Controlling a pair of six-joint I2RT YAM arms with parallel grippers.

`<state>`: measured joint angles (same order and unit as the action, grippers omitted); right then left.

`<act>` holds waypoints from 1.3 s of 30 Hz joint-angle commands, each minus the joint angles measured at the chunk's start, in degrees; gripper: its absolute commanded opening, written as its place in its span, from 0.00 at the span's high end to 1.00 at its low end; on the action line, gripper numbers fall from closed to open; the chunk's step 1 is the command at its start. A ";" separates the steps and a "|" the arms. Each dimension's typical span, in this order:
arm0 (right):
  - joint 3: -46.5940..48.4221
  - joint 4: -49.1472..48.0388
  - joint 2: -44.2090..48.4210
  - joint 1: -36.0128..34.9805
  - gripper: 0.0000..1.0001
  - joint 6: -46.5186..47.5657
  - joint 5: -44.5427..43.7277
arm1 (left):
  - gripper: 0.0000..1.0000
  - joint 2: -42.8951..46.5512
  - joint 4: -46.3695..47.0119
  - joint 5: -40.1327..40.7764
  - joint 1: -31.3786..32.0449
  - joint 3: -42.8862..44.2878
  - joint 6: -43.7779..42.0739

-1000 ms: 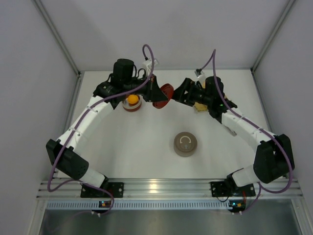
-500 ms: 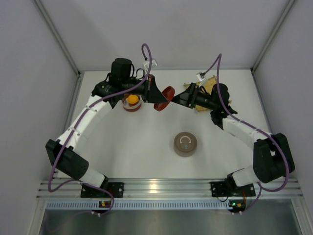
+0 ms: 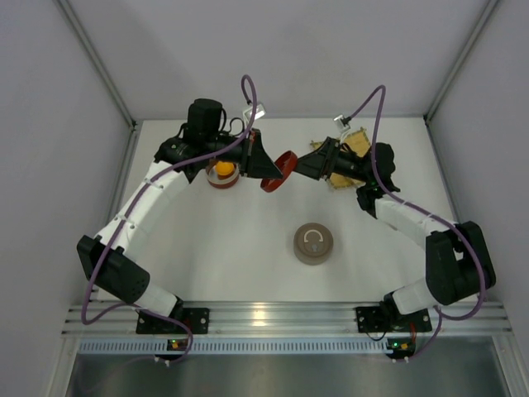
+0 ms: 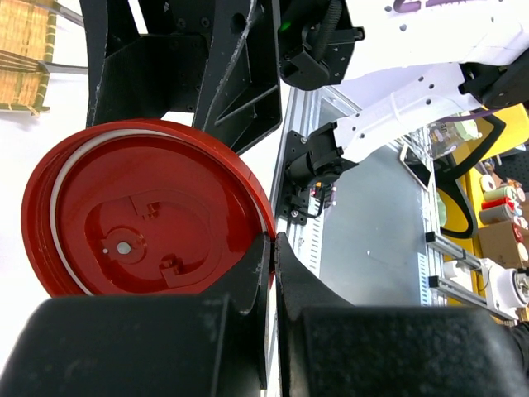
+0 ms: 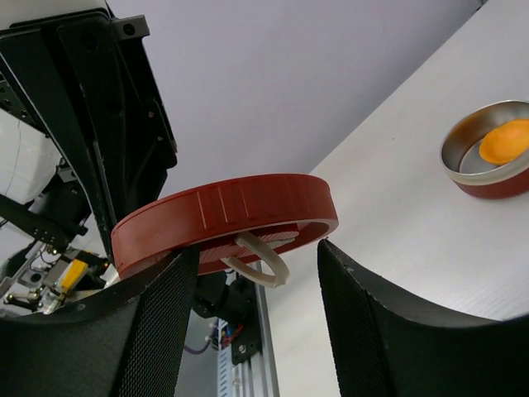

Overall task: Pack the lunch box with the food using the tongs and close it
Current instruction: Pick up the box lid from the center of the board.

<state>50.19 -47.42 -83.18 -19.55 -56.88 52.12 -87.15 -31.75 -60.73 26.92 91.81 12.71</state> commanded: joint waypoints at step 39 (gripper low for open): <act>-1.15 -11.64 -3.48 -2.07 0.61 -1.04 5.36 | 1.00 0.32 2.22 -4.84 0.15 -0.40 -0.14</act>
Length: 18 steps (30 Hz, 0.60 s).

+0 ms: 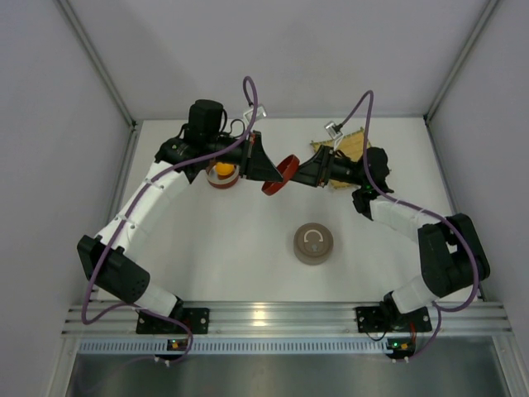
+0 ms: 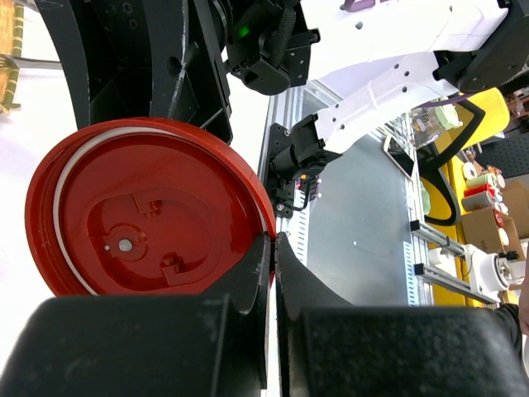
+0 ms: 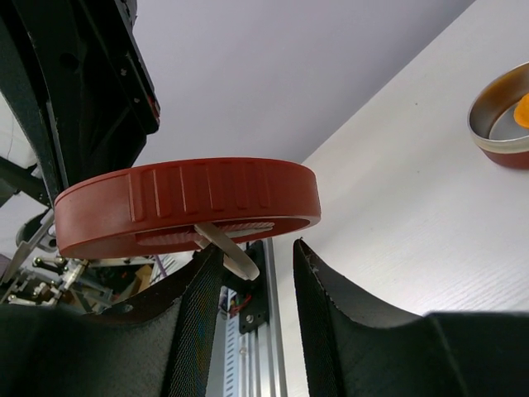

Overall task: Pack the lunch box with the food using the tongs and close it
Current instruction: Pick up the box lid from the center of the board.

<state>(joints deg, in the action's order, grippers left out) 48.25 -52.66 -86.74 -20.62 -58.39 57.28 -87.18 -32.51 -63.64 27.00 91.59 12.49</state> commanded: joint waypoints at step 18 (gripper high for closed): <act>0.97 -5.09 0.17 -1.53 0.98 -2.26 -0.14 | 1.00 0.16 1.84 0.35 0.07 -0.71 -1.24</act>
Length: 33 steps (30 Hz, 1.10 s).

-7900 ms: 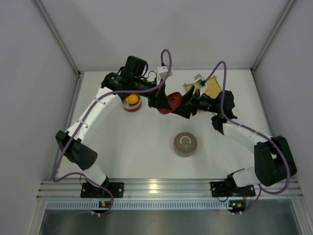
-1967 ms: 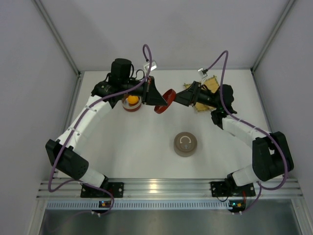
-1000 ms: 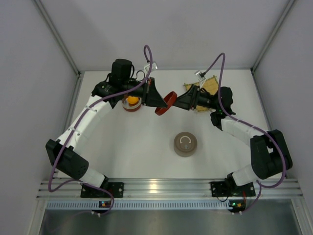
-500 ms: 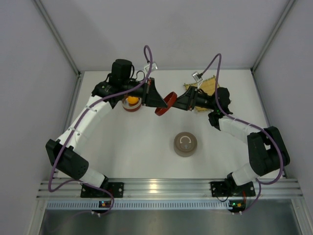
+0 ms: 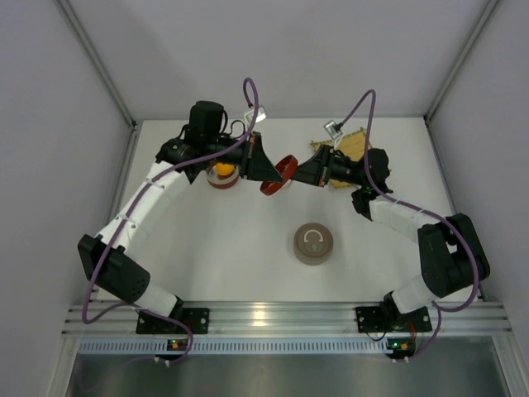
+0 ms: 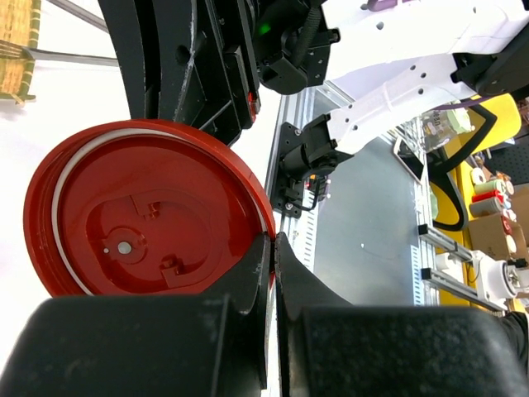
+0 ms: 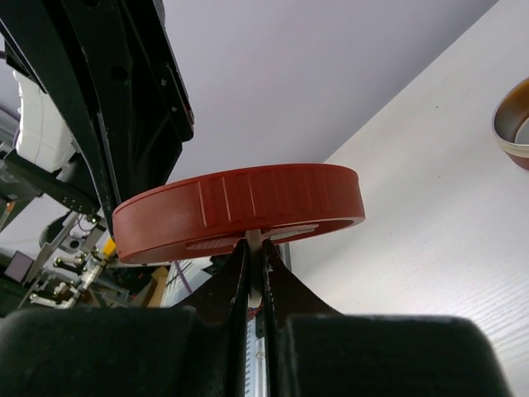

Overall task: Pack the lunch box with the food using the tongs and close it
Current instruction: Pick up the box lid from the center of the board.

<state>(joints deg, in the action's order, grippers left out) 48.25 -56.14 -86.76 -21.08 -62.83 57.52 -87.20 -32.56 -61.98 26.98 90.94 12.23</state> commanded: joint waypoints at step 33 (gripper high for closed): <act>13.36 62.99 3.62 4.03 1.00 -6.59 -23.25 | 0.34 12.76 2.21 71.20 29.09 -9.54 -54.40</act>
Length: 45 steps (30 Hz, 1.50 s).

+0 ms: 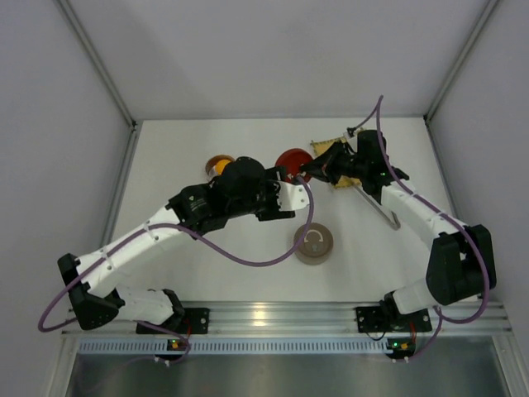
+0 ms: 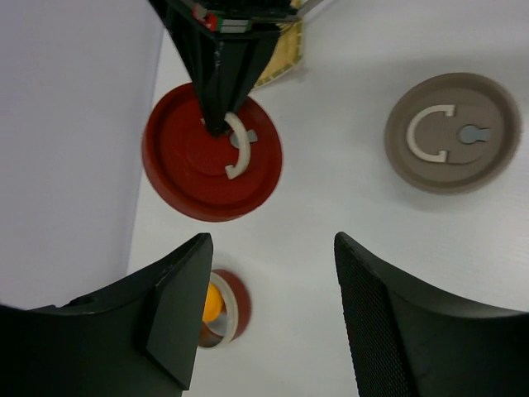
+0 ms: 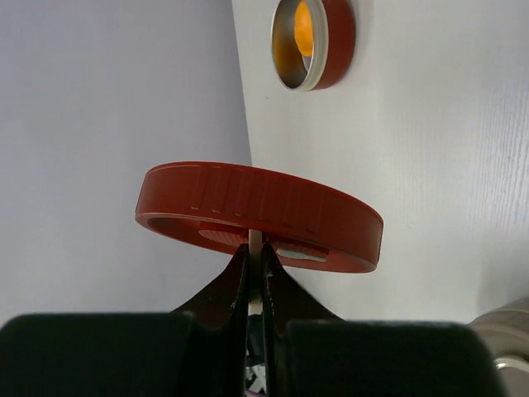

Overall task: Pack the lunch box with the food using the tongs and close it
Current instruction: Pick up the box lid from the center of the board.

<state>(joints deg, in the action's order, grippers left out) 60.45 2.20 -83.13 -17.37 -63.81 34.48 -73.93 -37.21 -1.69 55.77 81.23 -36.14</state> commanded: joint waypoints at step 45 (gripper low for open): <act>-4.46 2.73 4.21 0.31 1.00 -14.85 7.53 | 0.70 -19.76 12.07 14.70 0.66 1.74 -10.97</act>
<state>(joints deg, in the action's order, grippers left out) 55.86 6.83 -81.41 -17.32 -77.23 39.29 -94.26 -26.20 11.60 56.97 83.42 -45.98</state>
